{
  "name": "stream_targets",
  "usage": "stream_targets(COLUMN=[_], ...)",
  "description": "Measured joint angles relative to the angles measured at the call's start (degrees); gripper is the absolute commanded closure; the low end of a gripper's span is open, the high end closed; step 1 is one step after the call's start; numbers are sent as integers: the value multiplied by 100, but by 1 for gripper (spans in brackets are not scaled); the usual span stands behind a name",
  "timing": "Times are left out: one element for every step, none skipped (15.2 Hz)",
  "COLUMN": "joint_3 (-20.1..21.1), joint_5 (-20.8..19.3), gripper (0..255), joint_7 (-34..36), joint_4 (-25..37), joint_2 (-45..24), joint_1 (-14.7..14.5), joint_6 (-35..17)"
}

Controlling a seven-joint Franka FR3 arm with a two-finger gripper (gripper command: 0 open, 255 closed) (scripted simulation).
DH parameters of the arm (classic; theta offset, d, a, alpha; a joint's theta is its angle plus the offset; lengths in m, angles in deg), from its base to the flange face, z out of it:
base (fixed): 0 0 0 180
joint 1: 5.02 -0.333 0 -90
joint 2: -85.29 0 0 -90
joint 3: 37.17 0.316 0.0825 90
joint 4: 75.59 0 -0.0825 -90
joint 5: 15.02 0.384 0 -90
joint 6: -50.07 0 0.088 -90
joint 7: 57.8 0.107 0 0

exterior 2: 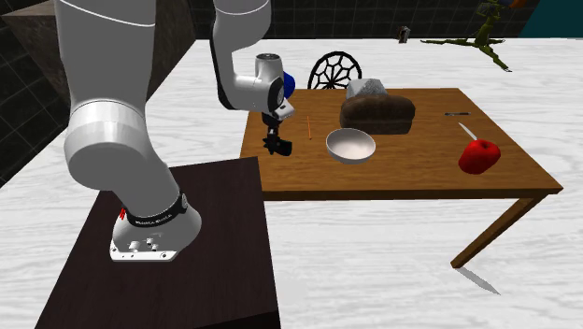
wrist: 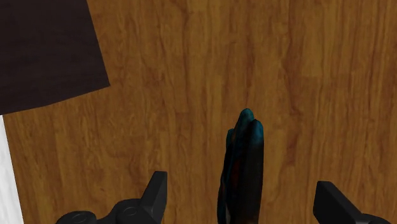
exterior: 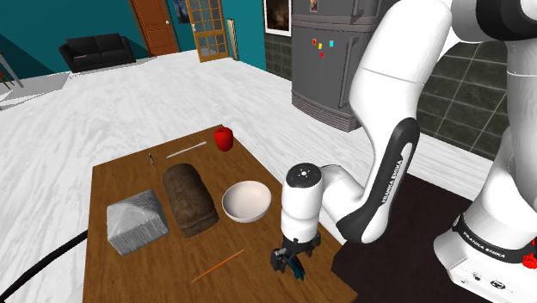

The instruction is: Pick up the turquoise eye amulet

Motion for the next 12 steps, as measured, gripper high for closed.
stream_targets(joint_3=[-26, -39, -45, -49, -50, -51, -50, -51, -52, -43, 17, 100], joint_5=[-23, -34, -40, -44, -46, -47, -47, -47, -48, -39, 10, 80], gripper=[255, 255, 255, 255, 255, 255, 255, 255, 255, 255, 255, 255], joint_7=[19, 28, 32, 34, 35, 36, 35, 36, 36, 34, -2, -53], joint_4=[4, 8, 10, 10, 10, 10, 11, 12, 13, 12, -4, -32], joint_2=[-18, -28, -31, -32, -33, -33, -34, -34, -35, -30, 15, 83], joint_1=[-22, -33, -38, -41, -43, -44, -43, -44, -45, -40, 6, 72], joint_6=[-16, -23, -27, -30, -32, -32, -32, -32, -32, -24, 10, 54])
